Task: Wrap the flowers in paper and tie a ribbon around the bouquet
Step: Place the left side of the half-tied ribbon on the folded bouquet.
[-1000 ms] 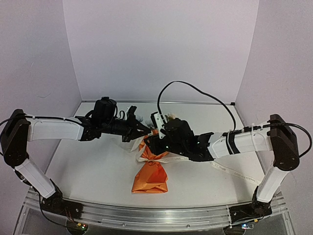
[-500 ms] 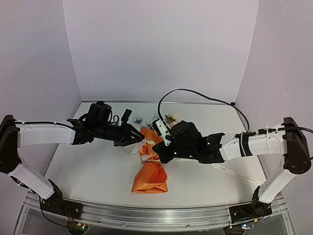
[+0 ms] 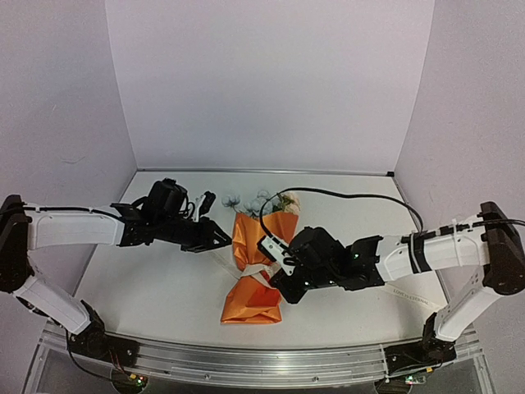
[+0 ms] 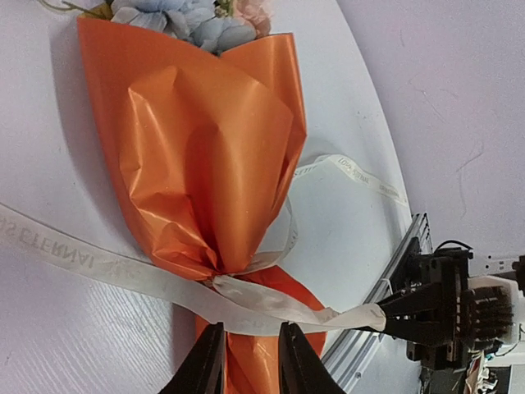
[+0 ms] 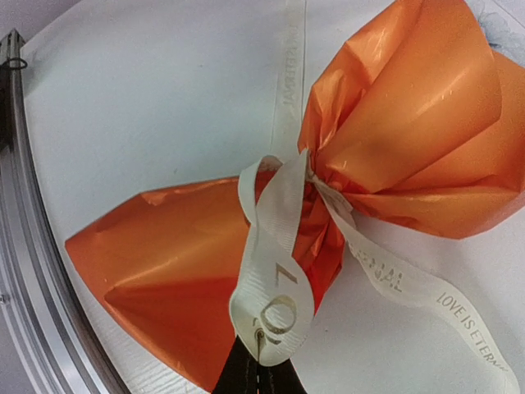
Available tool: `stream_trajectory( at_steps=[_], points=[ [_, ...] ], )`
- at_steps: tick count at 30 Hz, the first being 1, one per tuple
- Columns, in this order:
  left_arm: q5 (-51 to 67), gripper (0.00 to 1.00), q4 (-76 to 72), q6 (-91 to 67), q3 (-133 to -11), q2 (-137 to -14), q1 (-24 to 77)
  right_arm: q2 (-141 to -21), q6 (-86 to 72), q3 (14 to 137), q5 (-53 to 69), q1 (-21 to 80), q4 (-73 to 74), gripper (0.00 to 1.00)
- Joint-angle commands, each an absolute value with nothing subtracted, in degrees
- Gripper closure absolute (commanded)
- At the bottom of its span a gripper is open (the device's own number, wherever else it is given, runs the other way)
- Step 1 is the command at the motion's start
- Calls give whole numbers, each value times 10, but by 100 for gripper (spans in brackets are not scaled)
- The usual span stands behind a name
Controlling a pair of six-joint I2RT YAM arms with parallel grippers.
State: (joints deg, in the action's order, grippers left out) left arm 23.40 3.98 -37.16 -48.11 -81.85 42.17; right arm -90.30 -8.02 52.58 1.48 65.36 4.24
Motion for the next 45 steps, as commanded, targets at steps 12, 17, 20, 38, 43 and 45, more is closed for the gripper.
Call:
stream_trajectory(
  at_steps=[12, 17, 20, 38, 43, 45],
  points=[
    [259, 89, 108, -261, -585, -938, 510, -854, -61, 470, -82, 656, 80, 99],
    [255, 89, 107, -255, -600, -971, 512, -852, -73, 462, -88, 656, 80, 92],
    [256, 89, 111, -248, -618, -989, 516, -842, -79, 454, -98, 656, 77, 78],
    [251, 90, 143, -226, -674, -1032, 545, -688, -103, 422, -199, 585, 251, 16],
    [233, 81, 149, -225, -685, -1019, 545, -681, -118, 413, -127, 458, 322, 11],
    [221, 75, 149, -222, -689, -1009, 545, -684, -103, 403, -116, 421, 326, 9]
  ],
)
